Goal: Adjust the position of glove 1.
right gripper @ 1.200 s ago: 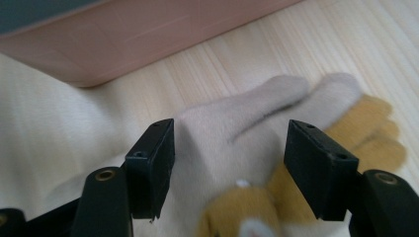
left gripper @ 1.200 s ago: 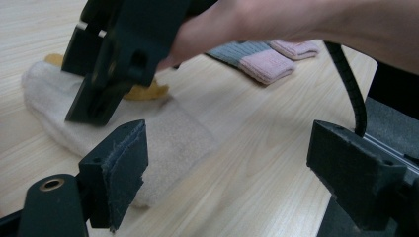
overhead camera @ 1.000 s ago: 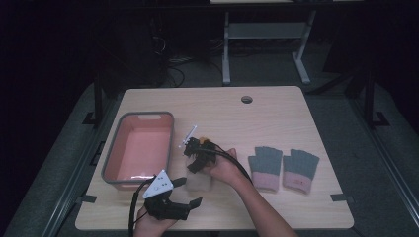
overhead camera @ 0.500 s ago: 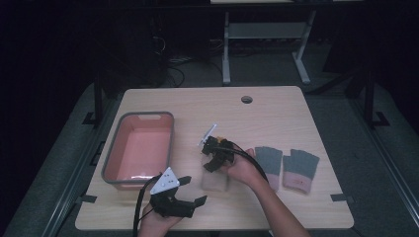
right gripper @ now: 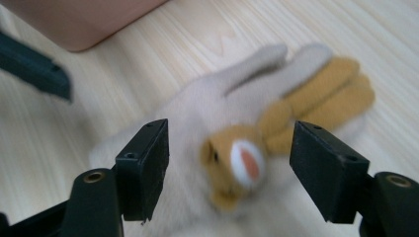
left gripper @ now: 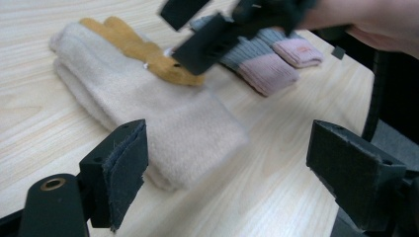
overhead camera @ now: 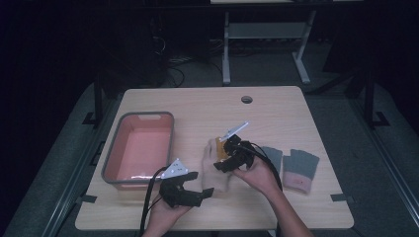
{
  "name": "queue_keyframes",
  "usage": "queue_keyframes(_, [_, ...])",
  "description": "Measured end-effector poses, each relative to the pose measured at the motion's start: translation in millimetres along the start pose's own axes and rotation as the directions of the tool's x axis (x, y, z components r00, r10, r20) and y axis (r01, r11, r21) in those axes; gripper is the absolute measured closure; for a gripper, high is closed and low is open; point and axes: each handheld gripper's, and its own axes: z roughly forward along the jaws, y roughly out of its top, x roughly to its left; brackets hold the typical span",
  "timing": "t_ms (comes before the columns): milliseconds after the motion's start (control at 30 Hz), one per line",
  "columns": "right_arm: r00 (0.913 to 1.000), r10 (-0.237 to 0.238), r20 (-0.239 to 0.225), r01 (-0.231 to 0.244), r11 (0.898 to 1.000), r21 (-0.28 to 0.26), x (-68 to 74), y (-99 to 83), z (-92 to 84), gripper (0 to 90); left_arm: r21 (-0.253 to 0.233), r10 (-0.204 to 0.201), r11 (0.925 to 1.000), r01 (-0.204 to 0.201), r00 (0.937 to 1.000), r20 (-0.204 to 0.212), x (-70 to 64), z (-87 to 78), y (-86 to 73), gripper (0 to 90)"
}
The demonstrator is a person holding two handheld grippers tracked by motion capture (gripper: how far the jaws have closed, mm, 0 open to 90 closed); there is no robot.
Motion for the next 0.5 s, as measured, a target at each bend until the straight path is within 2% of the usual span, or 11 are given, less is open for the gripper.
queue_keyframes(67, [0.9999, 0.006, -0.012, -0.006, 1.0, -0.015, -0.5, -5.3, -4.0, 31.9, 0.008, -0.016, 0.9998, 0.016, 0.9998, -0.009, 1.1, 4.5, 1.9, 16.4])
queue_keyframes(167, [0.9994, 0.029, -0.018, -0.029, 0.999, -0.029, -2.1, -13.6, -7.3, 31.7, 0.015, -0.019, 0.9997, 0.02, 0.9997, -0.017, 1.7, 10.2, 3.5, 16.4])
queue_keyframes(200, [0.9985, 0.052, -0.017, -0.052, 0.998, -0.018, -2.5, -16.4, -7.9, 31.4, 0.014, -0.026, 0.9996, 0.026, 0.9995, -0.015, 2.0, 12.1, 4.1, 16.4])
queue_keyframes(333, [0.9956, 0.091, -0.022, -0.092, 0.995, -0.04, -6.5, -26.7, -9.4, 31.7, 0.027, -0.035, 0.999, 0.036, 0.9992, -0.021, 3.6, 18.7, 6.9, 16.4])
queue_keyframes(500, [0.9837, 0.159, -0.083, -0.165, 0.984, -0.072, -12.2, -39.2, -10.1, 31.1, 0.032, -0.071, 0.9969, 0.072, 0.9972, -0.02, 6.0, 25.5, 8.7, 16.4])
